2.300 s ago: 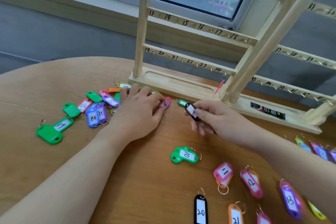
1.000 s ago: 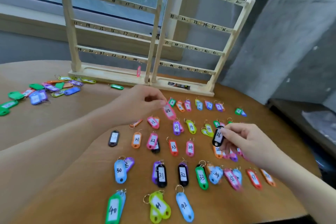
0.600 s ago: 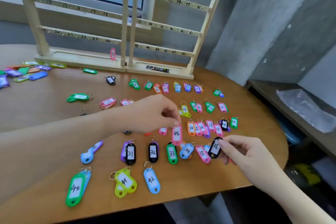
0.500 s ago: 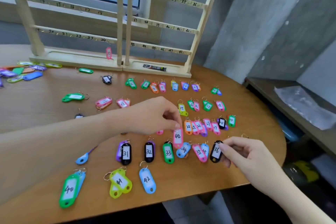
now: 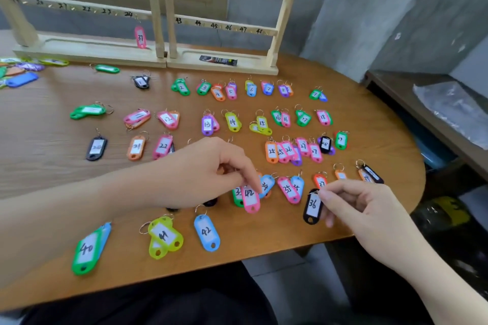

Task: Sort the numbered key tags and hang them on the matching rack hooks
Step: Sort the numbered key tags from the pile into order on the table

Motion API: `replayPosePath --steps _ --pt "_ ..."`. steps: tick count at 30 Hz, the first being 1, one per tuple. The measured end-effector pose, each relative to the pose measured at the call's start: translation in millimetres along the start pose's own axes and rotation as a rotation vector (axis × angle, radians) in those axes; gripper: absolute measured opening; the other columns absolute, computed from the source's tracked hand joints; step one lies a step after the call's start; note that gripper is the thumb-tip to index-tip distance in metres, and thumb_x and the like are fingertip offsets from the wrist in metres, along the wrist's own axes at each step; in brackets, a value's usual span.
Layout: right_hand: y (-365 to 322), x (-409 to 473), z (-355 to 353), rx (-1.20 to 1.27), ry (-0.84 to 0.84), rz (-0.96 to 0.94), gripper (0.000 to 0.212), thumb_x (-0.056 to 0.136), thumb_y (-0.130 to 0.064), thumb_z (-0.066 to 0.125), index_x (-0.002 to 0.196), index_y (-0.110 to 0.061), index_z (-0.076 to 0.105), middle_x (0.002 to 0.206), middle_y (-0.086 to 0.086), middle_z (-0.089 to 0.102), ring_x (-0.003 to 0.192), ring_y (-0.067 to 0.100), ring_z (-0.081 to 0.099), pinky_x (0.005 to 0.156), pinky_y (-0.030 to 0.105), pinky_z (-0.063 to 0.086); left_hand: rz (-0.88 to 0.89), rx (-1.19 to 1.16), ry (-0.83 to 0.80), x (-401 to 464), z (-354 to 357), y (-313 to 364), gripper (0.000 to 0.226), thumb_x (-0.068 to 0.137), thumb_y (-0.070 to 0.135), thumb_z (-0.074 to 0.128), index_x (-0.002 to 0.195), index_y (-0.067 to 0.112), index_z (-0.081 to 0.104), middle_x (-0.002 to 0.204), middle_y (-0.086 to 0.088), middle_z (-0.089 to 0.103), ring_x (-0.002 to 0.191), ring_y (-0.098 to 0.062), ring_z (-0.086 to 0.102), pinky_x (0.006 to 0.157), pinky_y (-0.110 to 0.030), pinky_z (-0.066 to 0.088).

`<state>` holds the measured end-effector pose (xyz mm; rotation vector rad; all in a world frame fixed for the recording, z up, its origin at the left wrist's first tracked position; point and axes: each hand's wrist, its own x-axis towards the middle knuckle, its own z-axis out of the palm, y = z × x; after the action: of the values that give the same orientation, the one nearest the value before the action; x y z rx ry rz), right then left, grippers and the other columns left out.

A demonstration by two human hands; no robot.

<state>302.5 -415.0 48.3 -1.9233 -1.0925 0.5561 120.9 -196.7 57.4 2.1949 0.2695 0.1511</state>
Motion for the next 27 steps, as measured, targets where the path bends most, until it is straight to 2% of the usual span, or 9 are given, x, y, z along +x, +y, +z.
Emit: replayPosePath --steps 5,8,10,12,14,17,21,24,27 --pt "-6 3 15 -0.017 -0.046 -0.018 0.019 0.095 -0.021 0.063 0.080 -0.018 0.075 0.066 0.006 0.070 0.060 0.011 0.064 0.059 0.015 0.048 -0.049 0.011 0.025 -13 -8 -1 0.037 0.097 0.008 0.054 0.089 0.035 0.078 0.079 0.002 0.066 0.053 -0.010 0.047 0.053 -0.015 0.037" --pt "-11 4 22 0.001 -0.064 -0.031 0.022 0.089 -0.033 0.060 0.080 -0.019 0.075 0.066 0.005 0.070 0.060 0.012 0.064 0.059 0.017 0.049 -0.015 0.021 0.054 -21 -11 -1 0.017 0.094 0.019 0.065 0.089 0.031 0.076 0.073 0.007 0.064 0.059 -0.011 0.051 0.056 -0.018 0.040" --pt "-13 5 26 0.006 -0.070 -0.033 0.021 0.091 -0.030 0.061 0.080 -0.019 0.075 0.066 0.005 0.070 0.060 0.013 0.064 0.060 0.016 0.048 0.001 0.033 0.072 -26 -11 -2 0.009 0.091 0.024 0.070 0.089 0.031 0.075 0.074 0.009 0.065 0.065 -0.013 0.056 0.060 -0.024 0.046" --pt "-13 5 29 -0.015 -0.078 -0.033 0.020 0.095 -0.022 0.062 0.080 -0.019 0.074 0.065 0.004 0.069 0.061 0.012 0.065 0.061 0.015 0.048 0.000 0.061 0.068 -29 -8 -5 0.013 0.091 0.021 0.071 0.090 0.033 0.074 0.075 0.013 0.064 0.067 -0.010 0.056 0.061 -0.018 0.044" --pt "-14 5 31 -0.031 -0.082 -0.038 0.019 0.095 -0.021 0.062 0.081 -0.018 0.075 0.065 0.003 0.070 0.061 0.011 0.065 0.062 0.014 0.048 -0.002 0.046 0.043 -31 -4 -7 0.015 0.091 0.016 0.071 0.092 0.031 0.072 0.077 0.020 0.063 0.067 -0.005 0.056 0.063 -0.012 0.041" --pt "-17 5 33 -0.034 -0.086 -0.036 0.019 0.093 -0.026 0.062 0.081 -0.020 0.075 0.066 0.002 0.070 0.061 0.010 0.065 0.062 0.013 0.048 -0.001 0.029 0.000 -31 2 -8 0.020 0.091 0.016 0.071 0.099 0.034 0.066 0.087 0.016 0.063 0.071 -0.006 0.056 0.066 -0.010 0.042" --pt "-18 2 34 -0.052 -0.103 -0.020 0.018 0.096 -0.021 0.063 0.082 -0.021 0.074 0.066 0.000 0.070 0.062 0.011 0.066 0.063 0.013 0.049 0.004 0.085 -0.075 -32 -1 -2 0.008 0.094 0.018 0.070 0.095 0.026 0.070 0.082 0.024 0.062 0.069 0.002 0.056 0.064 -0.007 0.040" --pt "-20 1 34 -0.062 -0.107 -0.012 0.015 0.095 -0.016 0.065 0.084 -0.019 0.075 0.065 -0.003 0.070 0.062 0.011 0.066 0.064 0.012 0.050 -0.010 0.114 -0.162 -32 -10 0 0.010 0.095 0.019 0.068 0.090 0.028 0.069 0.081 0.025 0.064 0.073 0.003 0.057 0.066 -0.008 0.041" --pt "-19 0 37 -0.065 -0.116 -0.001 0.013 0.095 -0.017 0.066 0.086 -0.019 0.074 0.065 -0.004 0.070 0.063 0.011 0.067 0.065 0.013 0.050 -0.014 0.171 -0.224 -31 -14 -3 0.010 0.094 0.023 0.068 0.090 0.031 0.071 0.089 0.021 0.067 0.089 -0.005 0.060 0.076 -0.016 0.046"
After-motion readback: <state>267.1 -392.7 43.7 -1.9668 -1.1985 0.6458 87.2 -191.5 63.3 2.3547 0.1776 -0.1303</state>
